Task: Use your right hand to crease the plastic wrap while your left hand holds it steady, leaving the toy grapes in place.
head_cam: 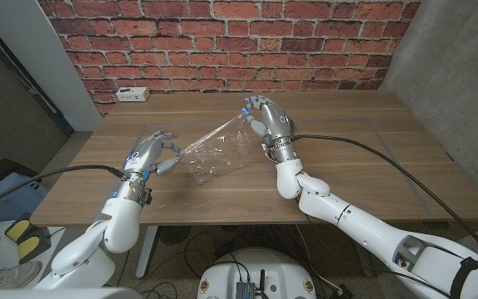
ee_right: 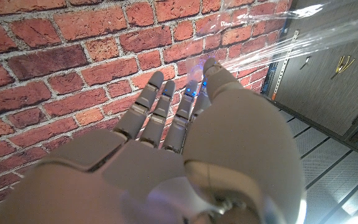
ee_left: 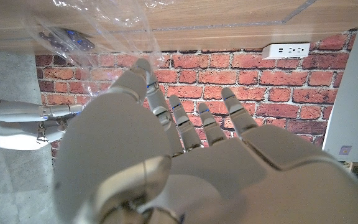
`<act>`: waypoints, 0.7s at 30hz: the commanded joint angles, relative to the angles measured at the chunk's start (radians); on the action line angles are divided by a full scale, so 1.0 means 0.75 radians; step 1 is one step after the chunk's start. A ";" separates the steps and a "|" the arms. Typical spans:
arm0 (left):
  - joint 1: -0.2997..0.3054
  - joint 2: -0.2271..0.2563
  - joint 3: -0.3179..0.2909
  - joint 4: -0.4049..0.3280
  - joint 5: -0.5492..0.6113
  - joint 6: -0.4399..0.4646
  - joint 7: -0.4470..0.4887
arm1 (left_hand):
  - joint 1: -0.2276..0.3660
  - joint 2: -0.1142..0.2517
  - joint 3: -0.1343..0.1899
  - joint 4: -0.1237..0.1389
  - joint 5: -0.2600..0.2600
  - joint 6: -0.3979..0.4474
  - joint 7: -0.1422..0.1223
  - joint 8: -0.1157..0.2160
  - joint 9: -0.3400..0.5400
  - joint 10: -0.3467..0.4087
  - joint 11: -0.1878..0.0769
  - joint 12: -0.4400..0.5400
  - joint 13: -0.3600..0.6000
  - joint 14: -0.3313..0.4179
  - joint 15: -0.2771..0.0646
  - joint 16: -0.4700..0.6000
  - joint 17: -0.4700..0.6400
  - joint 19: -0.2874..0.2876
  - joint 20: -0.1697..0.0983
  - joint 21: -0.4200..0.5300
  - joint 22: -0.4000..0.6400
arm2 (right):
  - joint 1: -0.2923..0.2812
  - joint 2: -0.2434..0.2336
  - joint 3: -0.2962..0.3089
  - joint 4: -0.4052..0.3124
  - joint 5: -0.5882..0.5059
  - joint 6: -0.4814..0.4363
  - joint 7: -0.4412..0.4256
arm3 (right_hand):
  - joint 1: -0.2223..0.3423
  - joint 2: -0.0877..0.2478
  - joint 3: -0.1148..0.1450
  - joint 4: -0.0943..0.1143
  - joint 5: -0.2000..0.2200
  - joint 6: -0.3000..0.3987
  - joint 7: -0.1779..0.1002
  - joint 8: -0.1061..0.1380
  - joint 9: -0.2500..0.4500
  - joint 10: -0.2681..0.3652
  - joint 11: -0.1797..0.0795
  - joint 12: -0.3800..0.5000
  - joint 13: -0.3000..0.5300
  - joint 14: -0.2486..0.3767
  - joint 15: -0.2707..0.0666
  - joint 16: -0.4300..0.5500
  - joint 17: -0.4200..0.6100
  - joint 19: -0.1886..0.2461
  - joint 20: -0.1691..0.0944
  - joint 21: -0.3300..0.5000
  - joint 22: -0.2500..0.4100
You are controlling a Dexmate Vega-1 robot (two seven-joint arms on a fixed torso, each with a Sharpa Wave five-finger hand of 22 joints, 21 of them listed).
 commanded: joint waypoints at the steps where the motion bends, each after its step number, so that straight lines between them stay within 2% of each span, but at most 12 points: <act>1: -0.058 0.052 0.034 0.034 -0.047 0.072 0.018 | 0.011 -0.003 0.000 0.007 0.005 0.134 0.116 -0.003 0.007 0.009 0.000 0.000 0.002 0.013 -0.046 0.001 0.002 0.010 -0.007 0.004 0.008 | 0.097 0.037 -0.055 0.107 0.012 0.025 0.024 | 0.003 0.004 -0.002 0.002 0.005 0.006 0.001 0.005 0.004 0.006 -0.002 -0.006 0.004 0.011 -0.221 -0.005 0.005 0.017 0.001 0.007 0.004; 14: -0.100 0.096 0.060 0.055 -0.081 0.134 0.031 | 0.010 -0.004 -0.005 0.008 0.003 0.138 0.114 -0.008 0.004 0.012 -0.003 0.000 0.002 0.014 -0.049 0.000 0.002 0.012 -0.008 0.005 0.008 | 0.202 0.107 -0.106 0.263 0.037 0.052 0.038 | 0.002 0.003 -0.003 0.002 0.005 0.008 0.002 0.007 0.002 0.009 -0.005 -0.007 0.004 0.015 -0.223 -0.008 0.006 0.017 0.001 0.007 0.003; 21: -0.123 0.117 0.077 0.073 -0.098 0.170 0.038 | 0.010 -0.004 -0.008 0.009 0.002 0.123 0.095 -0.020 0.002 0.013 -0.003 -0.001 0.002 0.014 -0.049 -0.001 0.002 0.012 -0.009 0.004 0.008 | 0.265 0.154 -0.138 0.374 0.056 0.056 0.036 | 0.004 0.004 -0.002 0.001 0.005 0.008 0.001 0.008 0.002 0.010 -0.003 -0.008 0.005 0.017 -0.224 -0.009 0.008 0.018 -0.001 0.007 0.003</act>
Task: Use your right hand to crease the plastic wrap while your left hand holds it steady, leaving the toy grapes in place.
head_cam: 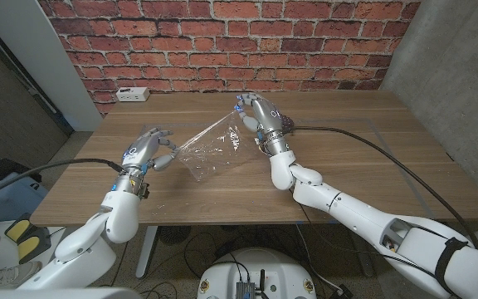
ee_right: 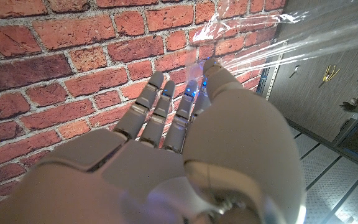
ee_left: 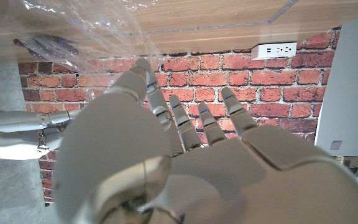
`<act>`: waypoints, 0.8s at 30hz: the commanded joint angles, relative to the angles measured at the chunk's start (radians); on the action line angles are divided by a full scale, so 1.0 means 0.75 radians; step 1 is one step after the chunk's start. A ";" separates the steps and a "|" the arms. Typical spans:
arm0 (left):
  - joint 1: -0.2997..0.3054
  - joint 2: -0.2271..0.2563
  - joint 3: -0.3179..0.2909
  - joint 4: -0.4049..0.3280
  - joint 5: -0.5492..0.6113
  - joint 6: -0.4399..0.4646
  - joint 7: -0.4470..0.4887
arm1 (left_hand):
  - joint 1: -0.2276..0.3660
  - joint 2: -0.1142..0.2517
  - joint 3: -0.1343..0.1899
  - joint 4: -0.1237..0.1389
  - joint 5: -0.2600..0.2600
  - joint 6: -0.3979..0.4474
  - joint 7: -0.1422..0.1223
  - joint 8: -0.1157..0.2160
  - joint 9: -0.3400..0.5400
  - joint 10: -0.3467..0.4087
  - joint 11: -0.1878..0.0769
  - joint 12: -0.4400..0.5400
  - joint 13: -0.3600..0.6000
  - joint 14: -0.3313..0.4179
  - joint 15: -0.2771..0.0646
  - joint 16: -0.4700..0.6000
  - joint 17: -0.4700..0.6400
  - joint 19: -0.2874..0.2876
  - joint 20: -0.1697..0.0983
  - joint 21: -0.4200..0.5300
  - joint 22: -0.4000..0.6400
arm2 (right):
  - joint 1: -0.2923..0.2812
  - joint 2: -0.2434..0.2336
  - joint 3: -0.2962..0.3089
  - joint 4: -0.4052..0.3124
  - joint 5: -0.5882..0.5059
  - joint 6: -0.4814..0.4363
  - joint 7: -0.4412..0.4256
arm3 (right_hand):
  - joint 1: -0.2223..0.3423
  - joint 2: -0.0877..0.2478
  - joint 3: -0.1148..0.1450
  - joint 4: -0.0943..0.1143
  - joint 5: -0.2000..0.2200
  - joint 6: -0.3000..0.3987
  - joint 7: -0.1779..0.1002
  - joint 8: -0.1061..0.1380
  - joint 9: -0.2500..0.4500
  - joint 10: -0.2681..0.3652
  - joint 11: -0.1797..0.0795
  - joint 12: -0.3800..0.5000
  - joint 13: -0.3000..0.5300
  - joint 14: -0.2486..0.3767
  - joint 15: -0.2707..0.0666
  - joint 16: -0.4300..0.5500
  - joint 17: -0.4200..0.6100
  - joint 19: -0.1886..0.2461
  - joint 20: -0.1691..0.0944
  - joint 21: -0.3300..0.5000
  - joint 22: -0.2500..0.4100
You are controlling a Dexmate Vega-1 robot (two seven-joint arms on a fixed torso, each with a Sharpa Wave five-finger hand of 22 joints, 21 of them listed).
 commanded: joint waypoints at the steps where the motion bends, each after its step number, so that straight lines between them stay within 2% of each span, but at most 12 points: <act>1: -0.044 0.039 0.030 0.031 -0.036 0.062 0.012 | 0.010 -0.004 -0.003 0.004 0.004 0.118 0.096 -0.007 0.002 0.013 -0.005 -0.001 0.002 0.014 -0.049 -0.001 0.002 0.006 -0.002 0.004 0.002 | 0.109 0.077 -0.055 0.180 0.029 0.016 0.001 | 0.004 0.004 -0.002 0.002 0.005 0.008 0.002 0.010 0.001 0.011 -0.003 -0.008 0.005 0.017 -0.224 -0.001 0.005 0.018 -0.001 0.008 0.003; 6: -0.066 0.045 0.049 0.055 -0.053 0.074 0.031 | 0.010 -0.005 -0.005 0.004 0.003 0.114 0.093 -0.012 0.001 0.011 0.002 -0.002 0.002 0.016 -0.048 -0.001 0.002 0.007 0.000 0.005 0.002 | 0.150 0.104 -0.079 0.251 0.037 0.001 -0.004 | 0.002 0.005 -0.005 0.003 0.005 0.007 0.001 0.009 0.000 0.011 -0.005 -0.009 0.005 0.016 -0.224 0.000 0.009 0.018 -0.002 0.007 0.003; 11: -0.095 0.046 0.075 0.074 -0.053 0.103 0.061 | -0.005 -0.005 -0.018 0.014 -0.006 0.087 0.044 -0.030 -0.002 0.014 0.000 -0.002 0.003 0.026 -0.053 0.003 0.003 0.014 0.003 0.007 0.002 | 0.182 0.114 -0.106 0.292 0.036 -0.027 -0.003 | 0.004 0.005 -0.005 0.002 0.005 0.003 -0.002 0.009 0.000 0.011 -0.004 -0.010 0.005 0.017 -0.224 -0.001 0.009 0.018 -0.001 0.008 0.003; 16: -0.149 0.066 0.123 0.096 -0.049 0.136 0.048 | -0.017 -0.005 -0.026 0.020 -0.012 0.075 0.024 -0.040 -0.003 0.013 0.002 -0.003 0.003 0.030 -0.052 0.003 0.004 0.016 0.000 0.007 0.003 | 0.209 0.127 -0.134 0.326 0.029 -0.068 0.003 | 0.003 0.005 -0.004 0.002 0.005 0.004 -0.008 0.009 -0.002 0.009 -0.008 -0.012 0.006 0.016 -0.222 -0.005 0.009 0.016 0.003 0.007 0.003; 24: -0.223 0.095 0.213 0.123 -0.017 0.197 0.049 | -0.026 0.004 -0.035 0.026 -0.017 0.038 0.012 -0.060 -0.003 0.007 -0.001 -0.005 0.004 0.030 -0.048 0.002 0.005 0.012 0.005 0.005 0.003 | 0.226 0.126 -0.161 0.324 0.050 -0.113 0.058 | -0.009 0.010 -0.005 0.011 0.002 -0.024 -0.047 -0.004 -0.011 -0.013 -0.020 -0.023 0.007 0.013 -0.217 -0.012 0.012 0.007 0.016 0.004 0.003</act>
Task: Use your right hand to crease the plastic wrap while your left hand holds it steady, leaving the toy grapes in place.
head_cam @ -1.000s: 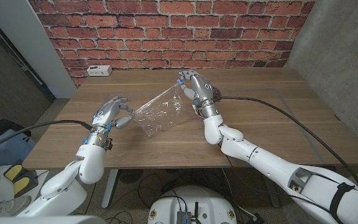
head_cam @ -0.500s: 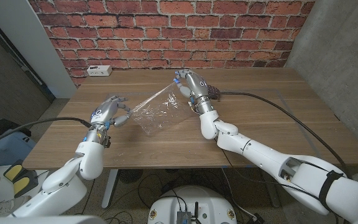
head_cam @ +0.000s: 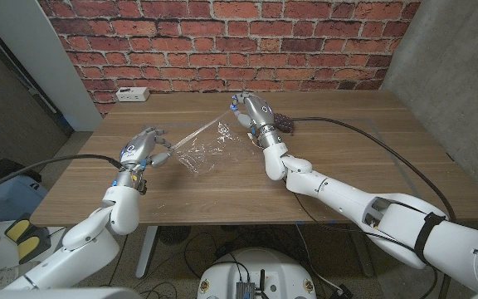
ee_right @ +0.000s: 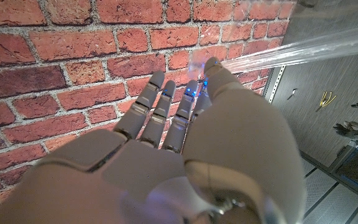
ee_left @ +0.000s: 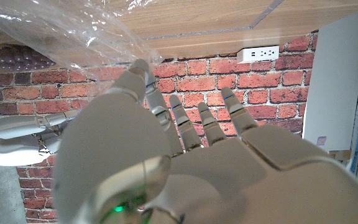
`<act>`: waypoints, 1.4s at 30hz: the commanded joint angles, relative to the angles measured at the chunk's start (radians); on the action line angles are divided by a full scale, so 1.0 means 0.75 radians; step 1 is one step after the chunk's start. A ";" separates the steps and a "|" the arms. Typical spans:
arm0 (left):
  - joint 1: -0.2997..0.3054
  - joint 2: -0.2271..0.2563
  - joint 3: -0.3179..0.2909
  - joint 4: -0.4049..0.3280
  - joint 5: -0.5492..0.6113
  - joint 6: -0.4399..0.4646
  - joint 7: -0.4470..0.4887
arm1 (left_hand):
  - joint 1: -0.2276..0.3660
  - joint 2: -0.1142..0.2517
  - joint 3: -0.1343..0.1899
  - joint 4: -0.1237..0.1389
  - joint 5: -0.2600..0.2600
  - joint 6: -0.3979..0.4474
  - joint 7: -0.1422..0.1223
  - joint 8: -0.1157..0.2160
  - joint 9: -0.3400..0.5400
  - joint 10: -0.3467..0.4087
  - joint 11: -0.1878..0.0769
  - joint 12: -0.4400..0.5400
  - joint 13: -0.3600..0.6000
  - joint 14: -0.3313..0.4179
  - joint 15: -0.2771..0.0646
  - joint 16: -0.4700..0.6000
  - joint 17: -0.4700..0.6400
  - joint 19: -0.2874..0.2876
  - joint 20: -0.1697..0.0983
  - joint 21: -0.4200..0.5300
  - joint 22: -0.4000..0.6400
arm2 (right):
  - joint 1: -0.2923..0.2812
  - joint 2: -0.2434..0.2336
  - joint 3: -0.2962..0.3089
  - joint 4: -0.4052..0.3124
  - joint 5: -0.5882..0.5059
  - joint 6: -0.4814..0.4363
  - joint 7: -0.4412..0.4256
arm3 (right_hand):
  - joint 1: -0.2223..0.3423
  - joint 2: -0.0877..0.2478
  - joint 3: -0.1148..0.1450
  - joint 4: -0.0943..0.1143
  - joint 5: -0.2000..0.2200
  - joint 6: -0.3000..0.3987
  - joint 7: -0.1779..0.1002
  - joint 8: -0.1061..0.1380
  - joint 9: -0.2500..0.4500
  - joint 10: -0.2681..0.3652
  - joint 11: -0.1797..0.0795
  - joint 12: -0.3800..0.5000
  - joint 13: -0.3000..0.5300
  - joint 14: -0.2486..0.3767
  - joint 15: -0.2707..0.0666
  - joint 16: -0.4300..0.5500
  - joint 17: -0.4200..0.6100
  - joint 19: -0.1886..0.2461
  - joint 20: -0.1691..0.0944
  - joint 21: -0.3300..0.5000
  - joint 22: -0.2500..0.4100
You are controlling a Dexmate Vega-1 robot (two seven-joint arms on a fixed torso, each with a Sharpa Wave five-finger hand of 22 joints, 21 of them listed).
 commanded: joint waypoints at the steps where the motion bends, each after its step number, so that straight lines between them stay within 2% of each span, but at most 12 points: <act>1: -0.109 0.041 0.121 0.042 0.034 0.106 -0.005 | -0.021 0.015 -0.011 0.002 -0.004 -0.010 0.007 -0.023 0.008 0.003 0.003 -0.007 0.004 0.008 -0.040 0.001 0.002 0.007 0.002 0.005 0.004 | 0.053 0.015 -0.054 0.042 0.023 -0.079 0.077 | -0.015 0.007 0.001 0.010 0.000 -0.048 -0.029 -0.015 -0.010 -0.017 -0.013 -0.013 0.008 0.006 -0.207 -0.011 0.006 -0.010 0.018 0.000 0.003; 3: -0.123 0.051 0.138 0.045 0.036 0.124 -0.013 | -0.023 0.019 -0.017 0.001 -0.004 -0.069 -0.004 -0.050 0.008 -0.010 0.004 -0.011 0.005 0.005 -0.037 -0.001 0.001 0.004 0.006 0.003 0.004 | 0.053 0.004 -0.060 0.013 0.026 -0.109 0.125 | -0.043 0.001 -0.004 0.020 -0.004 -0.151 -0.048 -0.065 -0.024 -0.052 -0.017 -0.027 0.009 -0.007 -0.197 -0.029 0.003 -0.014 0.028 -0.001 0.003; 6: -0.135 0.071 0.159 0.040 0.040 0.151 -0.026 | -0.029 0.025 -0.028 0.001 -0.005 -0.160 -0.032 -0.090 0.010 -0.035 0.010 -0.018 0.006 -0.009 -0.026 -0.006 0.001 -0.003 0.014 0.000 0.004 | 0.055 -0.004 -0.067 -0.012 0.026 -0.145 0.173 | -0.073 -0.008 -0.010 0.028 -0.006 -0.237 -0.087 -0.115 -0.041 -0.095 -0.018 -0.038 0.014 -0.025 -0.191 -0.048 0.000 -0.022 0.040 -0.006 0.003; 9: -0.147 0.083 0.180 0.033 0.049 0.188 -0.032 | -0.041 0.025 -0.042 0.004 -0.008 -0.247 -0.061 -0.122 0.012 -0.056 0.009 -0.021 0.006 -0.014 -0.018 -0.007 0.001 -0.011 0.018 -0.004 0.004 | 0.056 -0.013 -0.071 -0.042 0.033 -0.183 0.235 | -0.098 -0.016 -0.015 0.033 -0.005 -0.315 -0.099 -0.164 -0.055 -0.149 -0.016 -0.050 0.017 -0.046 -0.179 -0.065 0.000 -0.036 0.048 -0.013 0.002; 11: -0.155 0.093 0.195 0.028 0.058 0.215 -0.039 | -0.046 0.026 -0.047 0.004 -0.008 -0.286 -0.066 -0.132 0.012 -0.070 0.011 -0.024 0.006 -0.023 -0.010 -0.008 0.001 -0.016 0.021 -0.006 0.004 | 0.057 -0.016 -0.072 -0.056 0.040 -0.198 0.268 | -0.113 -0.020 -0.019 0.038 -0.005 -0.338 -0.105 -0.180 -0.059 -0.171 -0.018 -0.055 0.018 -0.052 -0.175 -0.068 0.001 -0.042 0.053 -0.016 0.002; 13: -0.159 0.098 0.205 0.024 0.059 0.233 -0.040 | -0.052 0.025 -0.056 0.004 -0.010 -0.359 -0.077 -0.146 0.011 -0.088 0.009 -0.025 0.007 -0.030 -0.007 -0.009 0.001 -0.021 0.022 -0.009 0.004 | 0.059 -0.015 -0.074 -0.054 0.044 -0.195 0.275 | -0.135 -0.023 -0.028 0.048 -0.005 -0.351 -0.109 -0.191 -0.063 -0.182 -0.014 -0.056 0.017 -0.056 -0.169 -0.070 0.004 -0.049 0.059 -0.019 0.002; 19: -0.168 0.118 0.238 0.004 0.084 0.303 -0.034 | -0.056 0.031 -0.062 0.004 -0.010 -0.420 -0.082 -0.149 0.010 -0.110 0.009 -0.027 0.007 -0.039 0.000 -0.009 0.001 -0.027 0.028 -0.011 0.004 | 0.059 -0.014 -0.066 -0.052 0.074 -0.160 0.283 | -0.170 -0.017 -0.041 0.066 -0.004 -0.362 -0.108 -0.204 -0.067 -0.185 -0.006 -0.051 0.018 -0.058 -0.163 -0.065 0.013 -0.054 0.068 -0.022 0.002; 21: -0.165 0.125 0.241 -0.005 0.085 0.313 -0.028 | -0.056 0.032 -0.062 0.004 -0.010 -0.426 -0.085 -0.149 0.010 -0.113 0.009 -0.027 0.007 -0.039 0.001 -0.009 0.001 -0.027 0.027 -0.011 0.004 | 0.055 -0.021 -0.052 -0.057 0.103 -0.129 0.295 | -0.215 0.003 -0.050 0.095 -0.005 -0.356 -0.100 -0.210 -0.070 -0.181 0.000 -0.046 0.018 -0.055 -0.157 -0.060 0.022 -0.053 0.071 -0.023 0.002; 25: -0.145 0.132 0.224 -0.019 0.048 0.285 -0.007 | -0.056 0.042 -0.062 0.006 -0.009 -0.451 -0.081 -0.149 0.009 -0.119 0.013 -0.026 0.008 -0.040 0.003 -0.008 0.001 -0.029 0.030 -0.011 0.004 | 0.037 -0.038 -0.033 -0.090 0.123 -0.126 0.304 | -0.249 0.029 -0.049 0.117 -0.007 -0.348 -0.081 -0.216 -0.073 -0.173 0.019 -0.038 0.018 -0.056 -0.148 -0.061 0.027 -0.056 0.074 -0.025 0.003; 31: -0.109 0.145 0.168 -0.028 -0.096 0.164 -0.032 | -0.134 0.114 -0.081 0.055 0.000 -0.620 -0.030 -0.155 0.007 -0.151 0.047 -0.019 0.012 -0.031 0.013 -0.001 0.004 -0.043 0.033 -0.011 0.011 | -0.004 -0.088 -0.006 -0.173 0.142 -0.133 0.344 | -0.252 0.043 -0.038 0.119 -0.007 -0.347 -0.068 -0.221 -0.074 -0.174 0.030 -0.037 0.018 -0.053 -0.137 -0.065 0.025 -0.056 0.077 -0.025 0.003; 36: -0.090 0.148 0.156 -0.034 -0.150 0.109 -0.031 | -0.173 0.129 -0.088 0.069 0.007 -0.722 -0.026 -0.159 0.003 -0.163 0.055 -0.016 0.014 -0.023 0.018 -0.001 0.004 -0.062 0.038 -0.012 0.015 | -0.045 -0.132 0.015 -0.249 0.147 -0.138 0.373 | -0.260 0.046 -0.034 0.122 -0.009 -0.356 -0.061 -0.229 -0.075 -0.179 0.035 -0.038 0.018 -0.053 -0.131 -0.068 0.025 -0.056 0.078 -0.025 0.004; 42: -0.068 0.143 0.124 -0.030 -0.246 0.014 -0.042 | -0.227 0.139 -0.091 0.080 0.015 -0.919 -0.033 -0.162 -0.009 -0.190 0.077 -0.017 0.016 -0.029 0.033 -0.004 0.007 -0.084 0.027 -0.011 0.021 | -0.085 -0.175 0.036 -0.316 0.149 -0.126 0.408 | -0.272 0.049 -0.026 0.123 -0.014 -0.400 -0.064 -0.256 -0.077 -0.202 0.042 -0.044 0.017 -0.056 -0.124 -0.077 0.022 -0.055 0.081 -0.026 0.004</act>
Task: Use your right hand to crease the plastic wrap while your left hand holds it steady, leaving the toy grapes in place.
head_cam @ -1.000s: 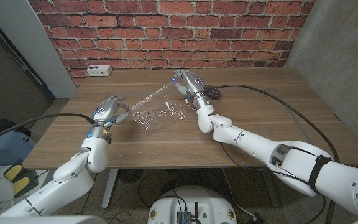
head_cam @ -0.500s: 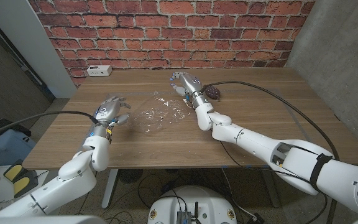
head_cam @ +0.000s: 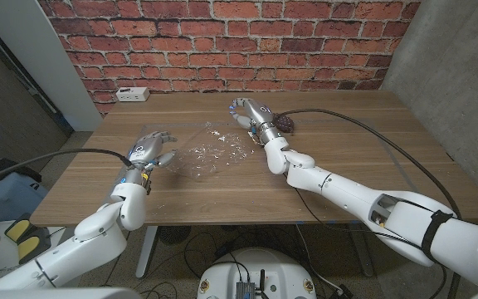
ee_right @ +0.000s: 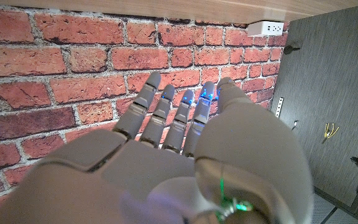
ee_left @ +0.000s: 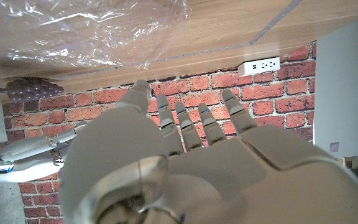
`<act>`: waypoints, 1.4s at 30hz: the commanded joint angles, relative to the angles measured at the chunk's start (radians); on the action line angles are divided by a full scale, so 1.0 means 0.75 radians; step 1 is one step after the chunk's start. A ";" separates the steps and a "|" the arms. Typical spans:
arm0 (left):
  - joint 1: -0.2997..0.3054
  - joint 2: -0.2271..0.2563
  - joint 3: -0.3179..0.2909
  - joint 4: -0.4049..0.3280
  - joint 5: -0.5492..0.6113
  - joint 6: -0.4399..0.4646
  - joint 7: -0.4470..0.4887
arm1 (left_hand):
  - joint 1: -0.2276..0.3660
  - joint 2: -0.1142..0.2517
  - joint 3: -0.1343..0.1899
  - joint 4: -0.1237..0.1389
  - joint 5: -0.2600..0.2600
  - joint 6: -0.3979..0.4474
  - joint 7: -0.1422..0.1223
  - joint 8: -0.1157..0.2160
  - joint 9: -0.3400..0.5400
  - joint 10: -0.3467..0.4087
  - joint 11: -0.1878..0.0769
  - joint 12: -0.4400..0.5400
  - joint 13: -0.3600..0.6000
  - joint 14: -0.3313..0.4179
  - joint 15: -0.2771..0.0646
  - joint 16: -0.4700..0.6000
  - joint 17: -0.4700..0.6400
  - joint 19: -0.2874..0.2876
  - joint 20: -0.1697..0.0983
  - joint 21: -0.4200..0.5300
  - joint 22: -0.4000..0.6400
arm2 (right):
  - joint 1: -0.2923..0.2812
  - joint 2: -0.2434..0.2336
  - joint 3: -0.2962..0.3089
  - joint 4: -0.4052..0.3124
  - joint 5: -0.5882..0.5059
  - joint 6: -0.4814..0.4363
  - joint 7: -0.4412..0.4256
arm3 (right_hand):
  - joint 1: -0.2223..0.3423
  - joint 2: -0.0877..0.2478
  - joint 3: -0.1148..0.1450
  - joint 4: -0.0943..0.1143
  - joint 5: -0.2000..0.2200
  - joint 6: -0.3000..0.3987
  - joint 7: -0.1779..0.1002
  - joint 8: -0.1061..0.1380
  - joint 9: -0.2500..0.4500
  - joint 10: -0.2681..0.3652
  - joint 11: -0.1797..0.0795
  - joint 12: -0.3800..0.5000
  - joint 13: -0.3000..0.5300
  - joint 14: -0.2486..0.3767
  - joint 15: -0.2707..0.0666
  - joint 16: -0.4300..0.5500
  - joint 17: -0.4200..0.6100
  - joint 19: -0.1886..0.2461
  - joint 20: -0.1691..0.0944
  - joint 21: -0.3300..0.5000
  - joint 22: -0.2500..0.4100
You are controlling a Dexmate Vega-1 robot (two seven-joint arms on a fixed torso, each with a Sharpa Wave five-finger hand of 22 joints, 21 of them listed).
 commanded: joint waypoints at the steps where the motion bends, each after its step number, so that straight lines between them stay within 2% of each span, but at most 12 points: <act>1: 0.046 0.007 -0.056 -0.005 -0.183 -0.165 -0.025 | -0.035 0.006 0.003 0.017 0.014 -0.111 -0.008 -0.002 -0.005 -0.026 0.011 0.003 0.003 -0.005 0.025 0.001 0.008 -0.022 -0.008 0.000 0.009 | -0.078 -0.089 0.044 -0.143 0.015 0.013 0.078 | -0.015 0.005 0.015 0.003 -0.004 -0.031 -0.003 -0.017 0.001 -0.016 0.004 0.002 0.004 0.001 -0.133 -0.008 0.002 0.002 0.013 -0.009 0.004; 4: 0.048 0.008 -0.059 0.002 -0.204 -0.199 -0.026 | -0.056 0.011 0.003 0.024 0.016 -0.165 -0.005 0.002 -0.010 -0.037 0.025 0.003 0.003 -0.012 0.035 0.001 0.010 -0.037 -0.017 -0.002 0.011 | -0.093 -0.108 0.051 -0.174 0.007 0.010 0.100 | -0.019 0.004 0.021 0.001 -0.005 -0.058 -0.011 -0.033 0.000 -0.030 0.005 -0.001 0.005 -0.003 -0.133 -0.014 0.000 0.001 0.012 -0.009 0.004; 9: 0.047 0.013 -0.055 0.011 -0.234 -0.253 -0.042 | -0.090 0.014 -0.002 0.037 0.017 -0.210 -0.012 0.009 -0.015 -0.062 0.027 -0.002 0.003 -0.031 0.026 -0.003 0.011 -0.061 -0.066 -0.006 0.013 | -0.120 -0.134 0.068 -0.219 0.001 0.008 0.125 | -0.026 0.006 0.026 0.003 -0.006 -0.075 -0.011 -0.044 0.000 -0.043 0.005 -0.004 0.005 -0.009 -0.133 -0.019 0.000 -0.001 0.010 -0.011 0.004; 10: 0.045 0.015 -0.055 0.014 -0.243 -0.264 -0.048 | -0.100 0.015 -0.002 0.039 0.017 -0.224 -0.007 0.011 -0.017 -0.067 0.029 -0.001 0.002 -0.037 0.025 -0.004 0.011 -0.070 -0.092 -0.007 0.014 | -0.126 -0.140 0.071 -0.229 -0.002 0.007 0.129 | -0.026 0.005 0.027 0.002 -0.006 -0.080 -0.011 -0.047 0.000 -0.046 0.005 -0.004 0.004 -0.011 -0.131 -0.021 -0.001 -0.001 0.010 -0.011 0.004; 20: 0.039 0.027 -0.061 0.036 -0.328 -0.349 -0.109 | -0.165 0.022 -0.008 0.065 0.017 -0.234 0.010 0.021 -0.025 -0.101 0.039 -0.006 -0.004 -0.093 0.000 -0.012 0.006 -0.133 -0.144 -0.022 0.011 | -0.179 -0.211 0.089 -0.338 -0.052 -0.034 0.204 | -0.037 0.006 0.036 0.000 -0.007 -0.126 -0.027 -0.075 0.000 -0.085 0.002 -0.013 0.004 -0.027 -0.130 -0.031 0.000 -0.008 0.010 -0.014 0.004; 23: 0.039 0.033 -0.063 0.037 -0.346 -0.356 -0.126 | -0.183 0.023 -0.012 0.074 0.015 -0.244 0.016 0.019 -0.026 -0.113 0.046 -0.009 -0.006 -0.106 -0.002 -0.013 0.006 -0.135 -0.149 -0.021 0.010 | -0.197 -0.230 0.099 -0.369 -0.055 -0.048 0.232 | -0.039 0.003 0.040 -0.004 -0.008 -0.155 -0.037 -0.091 0.000 -0.108 0.001 -0.017 0.004 -0.037 -0.132 -0.035 0.001 -0.011 0.009 -0.016 0.003; 27: 0.040 0.040 -0.061 0.036 -0.361 -0.352 -0.142 | -0.216 0.022 -0.019 0.088 0.011 -0.267 0.035 0.015 -0.028 -0.135 0.045 -0.013 -0.009 -0.127 -0.004 -0.015 0.005 -0.137 -0.139 -0.019 0.009 | -0.217 -0.251 0.106 -0.405 -0.070 -0.068 0.261 | -0.038 -0.001 0.041 -0.012 -0.009 -0.183 -0.043 -0.106 0.000 -0.134 -0.001 -0.021 0.003 -0.057 -0.127 -0.041 0.004 -0.018 0.007 -0.020 0.003; 34: 0.049 0.054 -0.066 0.029 -0.384 -0.341 -0.159 | -0.244 0.015 -0.026 0.096 0.008 -0.278 0.042 0.017 -0.029 -0.149 0.053 -0.013 -0.011 -0.137 -0.002 -0.012 0.002 -0.135 -0.140 -0.015 0.008 | -0.242 -0.285 0.112 -0.468 -0.102 -0.109 0.326 | -0.035 -0.013 0.042 -0.027 -0.010 -0.225 -0.049 -0.128 0.001 -0.164 -0.001 -0.024 0.003 -0.076 -0.123 -0.048 0.006 -0.023 0.009 -0.022 0.003; 42: 0.059 0.079 -0.075 0.030 -0.424 -0.336 -0.193 | -0.267 0.013 -0.028 0.098 0.005 -0.268 0.060 0.025 -0.031 -0.133 0.069 -0.003 -0.015 -0.120 0.014 -0.005 -0.002 -0.122 -0.108 -0.007 0.006 | -0.267 -0.314 0.115 -0.527 -0.135 -0.162 0.401 | -0.032 -0.021 0.048 -0.039 -0.009 -0.252 -0.050 -0.141 0.001 -0.186 -0.001 -0.024 0.003 -0.090 -0.123 -0.057 0.003 -0.028 0.009 -0.026 0.003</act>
